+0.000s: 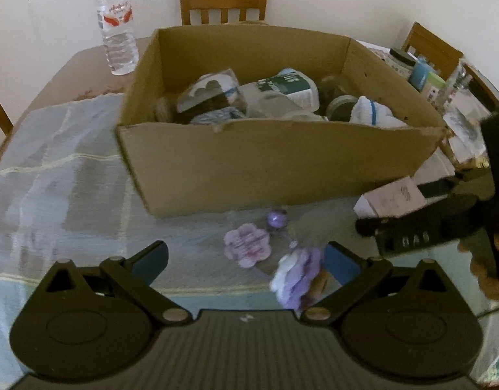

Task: Organize objects
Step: 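Move left gripper to the purple knit flower while right gripper moves to the pink box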

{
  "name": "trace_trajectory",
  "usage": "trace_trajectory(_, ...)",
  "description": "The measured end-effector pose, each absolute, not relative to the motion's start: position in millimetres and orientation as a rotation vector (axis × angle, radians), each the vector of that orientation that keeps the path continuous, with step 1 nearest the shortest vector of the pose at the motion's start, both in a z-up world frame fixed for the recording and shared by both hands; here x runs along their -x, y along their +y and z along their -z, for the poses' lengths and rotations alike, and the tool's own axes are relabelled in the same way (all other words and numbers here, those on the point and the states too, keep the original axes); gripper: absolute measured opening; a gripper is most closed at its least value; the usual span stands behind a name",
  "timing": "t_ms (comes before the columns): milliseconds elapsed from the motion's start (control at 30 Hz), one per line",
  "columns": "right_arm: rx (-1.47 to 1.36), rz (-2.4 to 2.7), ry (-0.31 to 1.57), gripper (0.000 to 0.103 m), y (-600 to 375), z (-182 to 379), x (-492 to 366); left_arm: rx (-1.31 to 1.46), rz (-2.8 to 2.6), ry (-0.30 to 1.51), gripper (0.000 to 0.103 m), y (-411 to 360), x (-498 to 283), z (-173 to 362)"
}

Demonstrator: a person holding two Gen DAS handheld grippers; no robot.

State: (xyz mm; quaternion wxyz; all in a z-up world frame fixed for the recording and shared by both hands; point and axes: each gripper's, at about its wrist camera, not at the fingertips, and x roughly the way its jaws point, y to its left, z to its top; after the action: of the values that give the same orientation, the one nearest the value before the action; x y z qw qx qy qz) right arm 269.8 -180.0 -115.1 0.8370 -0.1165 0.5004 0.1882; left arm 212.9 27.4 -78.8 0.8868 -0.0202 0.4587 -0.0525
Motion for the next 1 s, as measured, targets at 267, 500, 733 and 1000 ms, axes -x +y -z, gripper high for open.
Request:
trace_trajectory(267,0.280,-0.466,1.035,0.103,-176,113,-284,0.080,0.028,0.993,0.102,14,-222,107)
trace_trajectory(500,0.301,-0.510,1.023,0.103,-180,114,-288,0.070,-0.043,1.019,0.102,23,-194,111)
trace_trajectory(733,0.316,-0.540,1.012,0.103,-180,117,-289,0.062,-0.114,1.013,0.102,30,-175,120)
trace_trajectory(1000,0.321,-0.558,0.999,0.103,-187,117,-283,0.088,-0.177,0.960,0.103,23,-176,123)
